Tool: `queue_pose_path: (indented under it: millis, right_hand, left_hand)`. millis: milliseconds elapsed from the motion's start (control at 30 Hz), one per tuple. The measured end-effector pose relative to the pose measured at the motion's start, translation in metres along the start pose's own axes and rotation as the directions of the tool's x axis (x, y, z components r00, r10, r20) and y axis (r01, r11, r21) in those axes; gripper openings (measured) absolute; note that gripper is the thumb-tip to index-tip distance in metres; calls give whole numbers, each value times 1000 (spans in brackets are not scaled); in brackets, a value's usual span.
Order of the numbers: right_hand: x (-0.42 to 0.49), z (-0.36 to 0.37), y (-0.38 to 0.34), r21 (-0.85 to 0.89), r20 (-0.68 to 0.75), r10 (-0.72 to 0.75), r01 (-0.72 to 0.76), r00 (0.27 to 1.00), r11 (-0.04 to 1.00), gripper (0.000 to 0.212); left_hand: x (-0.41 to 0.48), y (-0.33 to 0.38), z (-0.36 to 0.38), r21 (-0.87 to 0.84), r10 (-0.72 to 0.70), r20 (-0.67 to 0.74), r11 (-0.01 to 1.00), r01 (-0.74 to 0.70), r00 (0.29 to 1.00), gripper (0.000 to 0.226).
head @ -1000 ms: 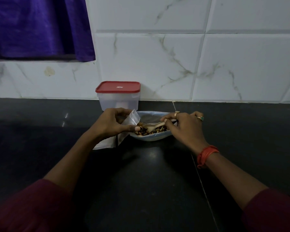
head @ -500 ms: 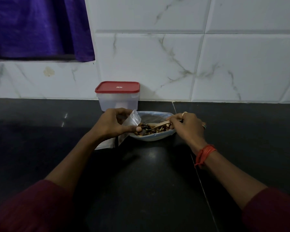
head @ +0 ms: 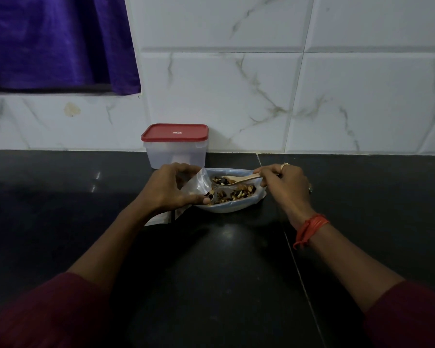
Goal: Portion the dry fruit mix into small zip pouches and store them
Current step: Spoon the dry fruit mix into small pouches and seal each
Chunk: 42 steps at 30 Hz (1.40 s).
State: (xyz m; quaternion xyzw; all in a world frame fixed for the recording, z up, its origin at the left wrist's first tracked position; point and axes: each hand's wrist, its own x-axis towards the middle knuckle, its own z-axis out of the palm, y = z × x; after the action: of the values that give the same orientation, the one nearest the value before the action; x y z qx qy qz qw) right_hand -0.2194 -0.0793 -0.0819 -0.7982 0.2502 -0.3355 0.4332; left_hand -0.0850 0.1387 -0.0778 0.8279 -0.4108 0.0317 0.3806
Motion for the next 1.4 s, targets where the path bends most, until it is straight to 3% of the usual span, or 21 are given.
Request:
queue_pose_path:
  millis: [233,367,433,533,600,833,1000,1133,1233,1333,1400]
  right_hand:
    - [-11,9,-11,95,11,-75,74,997,993,17]
    - [-16,12,-14,99,43,-195,190,980,977,15]
    - [-18,11,-15,94,95,-312,303,945,948,15]
    - [-19,15,-10,-103,156,-534,552,831,828,17]
    - [-17,16,-9,-178,131,-603,618,786,766,18]
    - [-16,15,-6,-79,93,-565,572,820,817,21]
    - [-6,11,-2,47,-81,-409,414,909,909,22]
    - [-5,7,3,-172,-59,-401,387,914,906,13]
    - [-9,7,5,-417,83,-438,431,895,800,15]
    - [-10,11,7,-465,204,-428,472,880,749,25]
    - [-13,13,3,-419,211,-458,503,864,756,37]
  left_hand:
    - [-1,1,2,-13,21,-23,1000,-21,1000,78]
    - [-1,4,2,-27,29,-37,999,-30,999,77]
    - [-1,3,3,-44,29,-51,999,-32,998,74]
    - [-1,1,2,-69,14,-60,997,-18,998,74]
    - [-1,1,1,-92,3,-46,996,-7,999,81]
    - [-1,-2,-1,-143,-16,-15,990,14,1000,77]
    - [-1,-3,-1,-219,-58,-79,975,39,995,76]
    - [0,-1,-3,-226,-49,-107,974,24,993,75]
    - [1,1,-3,-204,-30,-111,979,7,993,74]
    - [1,5,-3,-195,-1,-126,980,-24,992,73]
    - [1,11,-2,-168,49,-155,983,-75,987,71]
